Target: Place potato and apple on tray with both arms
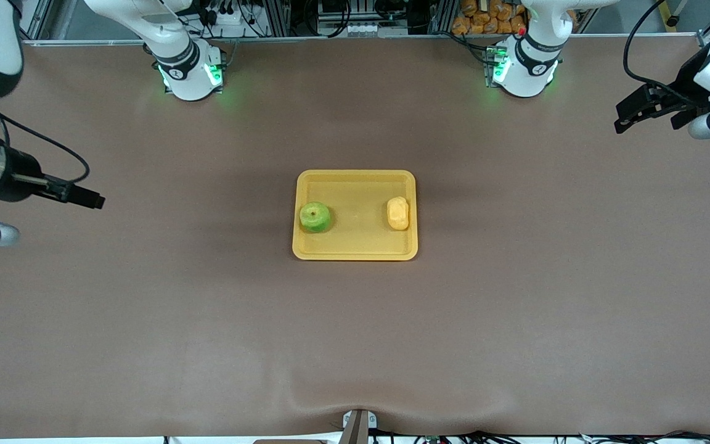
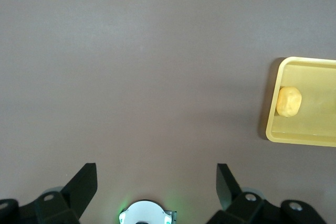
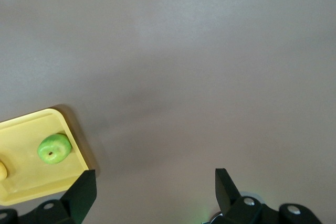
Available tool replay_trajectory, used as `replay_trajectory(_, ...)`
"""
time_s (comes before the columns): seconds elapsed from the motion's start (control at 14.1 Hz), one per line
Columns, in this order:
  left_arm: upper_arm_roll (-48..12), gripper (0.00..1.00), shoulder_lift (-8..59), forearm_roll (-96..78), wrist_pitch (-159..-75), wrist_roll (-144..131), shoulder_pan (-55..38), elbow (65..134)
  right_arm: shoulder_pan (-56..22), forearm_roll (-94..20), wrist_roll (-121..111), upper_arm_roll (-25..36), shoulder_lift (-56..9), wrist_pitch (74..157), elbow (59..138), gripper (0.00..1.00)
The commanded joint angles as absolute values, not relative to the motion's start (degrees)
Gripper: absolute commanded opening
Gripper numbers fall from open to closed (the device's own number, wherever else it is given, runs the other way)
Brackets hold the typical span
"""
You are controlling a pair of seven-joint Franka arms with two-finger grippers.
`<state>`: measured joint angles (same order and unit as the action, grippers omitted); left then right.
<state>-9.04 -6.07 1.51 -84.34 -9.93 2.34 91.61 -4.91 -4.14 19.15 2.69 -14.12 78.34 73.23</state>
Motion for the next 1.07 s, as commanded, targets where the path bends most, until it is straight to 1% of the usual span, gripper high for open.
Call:
replay_trajectory(0.0, -9.2, 1.0, -7.2, 2.1, -83.6, -9.0, 2.6, 92.0, -2.0, -3.3, 15.3, 1.6, -8.5, 78.8, 78.4, 1.0)
replay_trajectory(0.28, -9.3, 1.0, -7.2, 2.1, -81.8, -9.0, 2.5, 91.8, 0.4, -3.3, 8.0, 1.7, -4.9, 78.9, 79.9, 1.0)
replay_trajectory(0.57, -9.7, 1.0, -7.1, 2.1, -81.8, -9.1, 2.5, 91.8, 1.4, -3.0, 7.6, 1.7, 0.1, 79.4, 83.7, 1.0)
replay_trajectory(0.85, -9.6, 1.0, -7.2, 2.0, -81.9, -9.1, 2.6, 91.5, 1.4, -2.5, 7.3, 1.7, 2.6, 79.9, 85.5, 1.0)
replay_trajectory(1.0, -9.6, 1.0, -7.2, 2.0, -81.9, -9.1, 2.6, 91.6, 1.0, 0.2, 5.6, 1.2, 3.6, 80.5, 86.8, 1.0)
